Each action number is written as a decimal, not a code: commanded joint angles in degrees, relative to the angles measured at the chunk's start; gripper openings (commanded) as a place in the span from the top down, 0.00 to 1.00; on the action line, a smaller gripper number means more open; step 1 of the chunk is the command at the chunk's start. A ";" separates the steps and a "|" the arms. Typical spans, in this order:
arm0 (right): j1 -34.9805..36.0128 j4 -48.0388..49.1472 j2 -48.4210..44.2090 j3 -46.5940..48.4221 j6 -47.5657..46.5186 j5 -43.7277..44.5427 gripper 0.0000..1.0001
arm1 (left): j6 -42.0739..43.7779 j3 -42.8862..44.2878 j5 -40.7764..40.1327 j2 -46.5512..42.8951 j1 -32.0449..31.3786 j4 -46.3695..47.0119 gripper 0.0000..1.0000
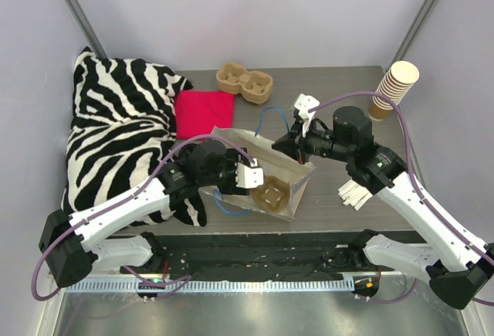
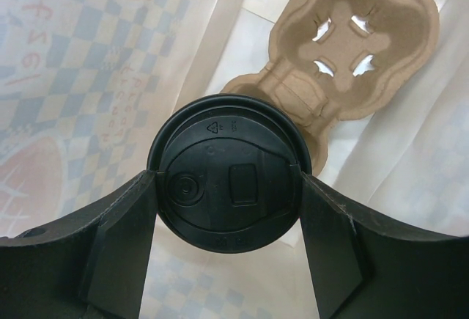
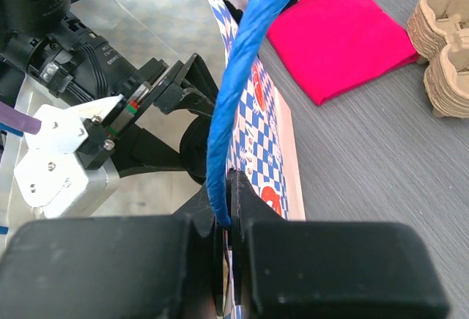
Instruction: Pack the takeout coffee
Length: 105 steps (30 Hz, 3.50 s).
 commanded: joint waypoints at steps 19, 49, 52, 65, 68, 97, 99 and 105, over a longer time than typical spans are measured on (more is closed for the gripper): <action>0.42 4.16 -1.05 1.01 0.60 0.41 0.99 | 3.54 -5.08 3.33 -2.02 -0.28 5.04 1.00; 0.42 0.90 -0.26 0.31 -6.43 1.81 0.99 | 1.94 9.15 2.19 6.69 0.96 -13.49 1.00; 0.34 0.90 -0.26 0.13 -7.22 1.81 0.99 | 3.09 11.17 1.67 6.34 0.43 -16.04 1.00; 3.14 2.30 -0.17 1.10 -14.51 5.41 0.99 | 6.69 12.76 -2.99 6.79 -0.71 -17.30 1.00; 3.50 3.10 -0.43 1.36 -16.54 7.26 0.99 | 8.19 10.30 -3.61 5.11 -1.15 -14.21 1.00; 3.94 7.67 -1.40 -0.84 -20.41 8.67 0.99 | 10.12 10.74 -7.48 10.02 -1.51 -3.13 1.00; 3.94 7.67 -1.57 -0.93 -20.67 8.84 0.99 | 10.21 10.82 -7.74 10.73 -1.51 -4.36 1.00; 3.94 6.88 -2.01 -0.75 -20.93 9.02 0.99 | 10.30 10.47 -6.34 8.80 -1.50 -6.12 1.00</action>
